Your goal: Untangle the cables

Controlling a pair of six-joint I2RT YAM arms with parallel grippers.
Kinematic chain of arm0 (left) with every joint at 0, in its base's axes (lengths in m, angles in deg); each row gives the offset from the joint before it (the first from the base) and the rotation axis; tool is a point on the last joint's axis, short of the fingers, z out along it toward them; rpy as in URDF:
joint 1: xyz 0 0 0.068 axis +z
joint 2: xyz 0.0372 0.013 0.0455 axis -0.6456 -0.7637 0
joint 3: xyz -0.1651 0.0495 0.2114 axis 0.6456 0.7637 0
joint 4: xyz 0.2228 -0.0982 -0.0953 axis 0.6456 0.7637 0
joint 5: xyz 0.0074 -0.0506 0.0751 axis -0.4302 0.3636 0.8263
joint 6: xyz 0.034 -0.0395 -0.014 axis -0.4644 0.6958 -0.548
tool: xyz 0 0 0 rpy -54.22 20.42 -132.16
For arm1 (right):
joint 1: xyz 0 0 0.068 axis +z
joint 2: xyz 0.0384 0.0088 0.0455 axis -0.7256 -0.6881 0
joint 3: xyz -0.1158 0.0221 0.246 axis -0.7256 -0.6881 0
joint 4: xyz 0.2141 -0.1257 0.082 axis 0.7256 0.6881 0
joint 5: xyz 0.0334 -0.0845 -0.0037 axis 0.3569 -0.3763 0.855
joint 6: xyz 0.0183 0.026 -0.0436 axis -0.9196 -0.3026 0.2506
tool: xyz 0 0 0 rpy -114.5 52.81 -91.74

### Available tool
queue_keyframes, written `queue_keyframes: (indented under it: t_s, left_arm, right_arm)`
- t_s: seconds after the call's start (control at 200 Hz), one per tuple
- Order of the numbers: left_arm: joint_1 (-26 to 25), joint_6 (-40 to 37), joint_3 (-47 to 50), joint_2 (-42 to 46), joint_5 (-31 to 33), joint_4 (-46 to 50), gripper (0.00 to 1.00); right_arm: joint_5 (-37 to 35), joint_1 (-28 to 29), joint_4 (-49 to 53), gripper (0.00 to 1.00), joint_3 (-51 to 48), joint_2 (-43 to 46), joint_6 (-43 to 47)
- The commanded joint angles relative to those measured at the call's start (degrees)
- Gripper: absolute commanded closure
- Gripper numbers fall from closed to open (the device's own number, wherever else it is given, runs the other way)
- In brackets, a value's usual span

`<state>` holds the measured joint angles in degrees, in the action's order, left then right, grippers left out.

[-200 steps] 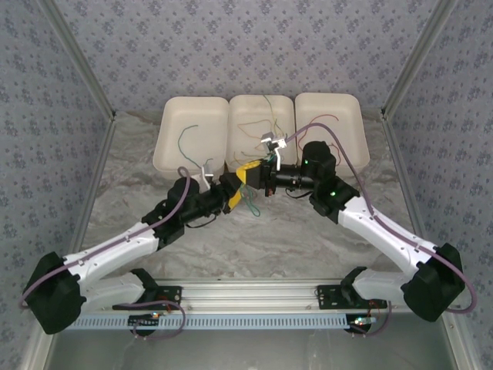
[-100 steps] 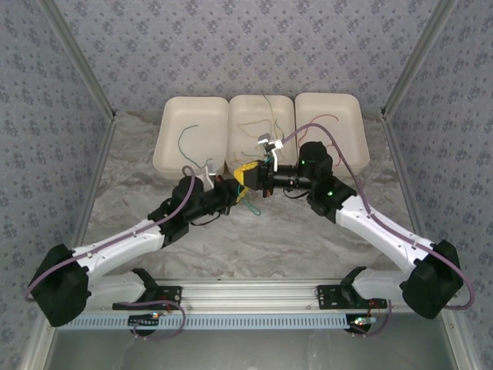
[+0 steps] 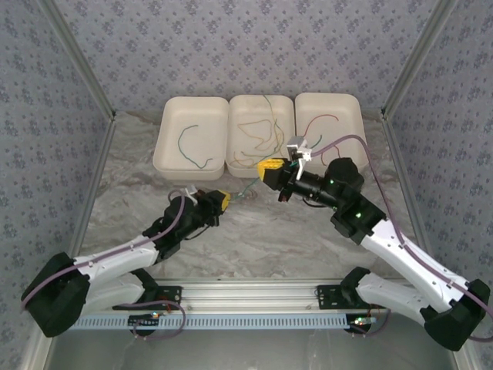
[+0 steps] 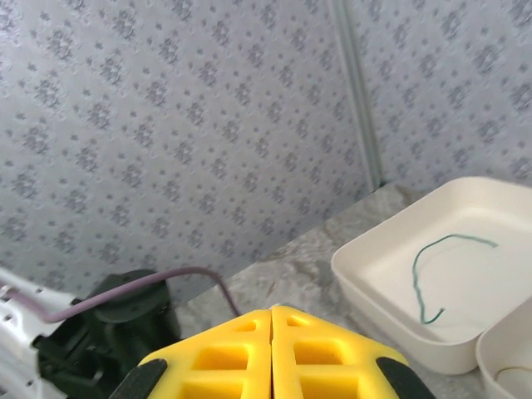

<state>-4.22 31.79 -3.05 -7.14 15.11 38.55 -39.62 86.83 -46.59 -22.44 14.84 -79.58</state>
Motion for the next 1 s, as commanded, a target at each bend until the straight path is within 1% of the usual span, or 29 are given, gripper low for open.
queue_keyframes:
  t_s: [0.0,0.1,0.16,0.21,0.27,0.295,0.33,0.385,0.42,0.455,0.485,0.515,0.545,0.59,0.64,0.685,0.774,0.839,0.929,0.994]
  left_arm:
    - [-0.31,3.69,2.55,1.73,6.41,5.2,1.0]
    - [-0.35,2.36,1.48,4.22,6.08,8.32,1.0]
    - [-0.37,0.12,0.52,6.6,6.11,11.57,1.0]
    - [-0.28,-2.51,-0.32,9.9,6.99,16.1,0.85]
    - [0.3,-8.36,-2.0,14.9,8.57,22.64,0.64]
    - [0.84,-11.34,-3.38,17.24,9.06,27.4,0.57]
    - [1.54,-16.61,-6.04,20.77,10.55,34.33,0.49]
    - [1.89,-25.51,-10.55,24.76,14.4,45.03,0.41]
    - [1.96,-30.66,-13.32,26.46,16.92,50.35,0.39]
    - [2.05,-36.58,-15.48,27.39,18.35,52.62,0.4]
    - [2.12,-41.88,-17.05,27.4,18.25,52.69,0.41]
    - [2.06,-47.47,-18.51,26.86,16.86,51.61,0.42]
    - [2.08,-52.42,-19.88,25.65,14.29,50.07,0.44]
    - [1.99,-59.81,-21.85,22.94,8.4,47.51,0.44]
    - [1.62,-64.61,-24.37,19.32,2.88,45.75,0.43]
    - [0.17,-68.36,-26.46,16.14,0.54,44.78,0.41]
    - [-4.64,-75.4,-29.46,10.31,2.94,43.02,0.34]
    - [-7.02,-79.28,-31.1,6.46,2.45,41.03,0.31]
    - [-8.94,-82.63,-32.99,1.78,3.41,39.76,0.3]
    - [-9.25,-83.9,-33.32,-0.24,4.04,38.56,0.29]
  right_arm:
    - [-6.91,0.56,-6.42,1.0,2.45,1.11,3.27]
    - [-7.95,1.7,-0.05,1.0,7.07,-2.11,5.57]
    - [-8.28,2.09,4.15,1.0,10.04,-4.27,6.44]
    - [-7.44,1.81,8.64,1.0,13.09,-6.54,6.99]
    - [-7.28,1.77,14.17,1.0,16.2,-8.86,7.71]
    - [-6.87,1.57,16.29,1.0,18.22,-9.6,7.97]
    - [-6.57,1.07,19.28,1.0,20.1,-10.64,8.04]
    - [-5.19,0.08,23.38,1.0,22.29,-12.15,8.05]
    - [-3.61,-1.18,25.77,1.0,23.67,-13.11,7.91]
    - [-2.49,-2.24,28.19,1.0,24.92,-14.21,7.64]
    - [-1.11,-3.19,30.17,1.0,25.97,-15.34,7.38]
    - [-0.15,-4.02,32.06,1.0,27.24,-16.6,6.97]
    - [0.25,-4.85,33.59,1.0,28.17,-17.72,6.29]
    - [1.89,-5.85,34.63,1.0,29.06,-19.17,5.02]
    - [3.11,-6.68,35.91,1.0,30.37,-20.95,3.55]
    - [4.02,-6.99,37.27,1.0,31.79,-22.74,2.43]
    - [4.8,-7.0,39.26,1.0,34.18,-25.73,0.15]
    - [5.65,-7.0,40.51,1.0,35.28,-27.37,-1.4]
    - [7.65,-7.08,41.17,1.0,36.02,-28.97,-2.82]
    - [8.64,-7.0,41.63,1.0,36.3,-29.62,-3.51]
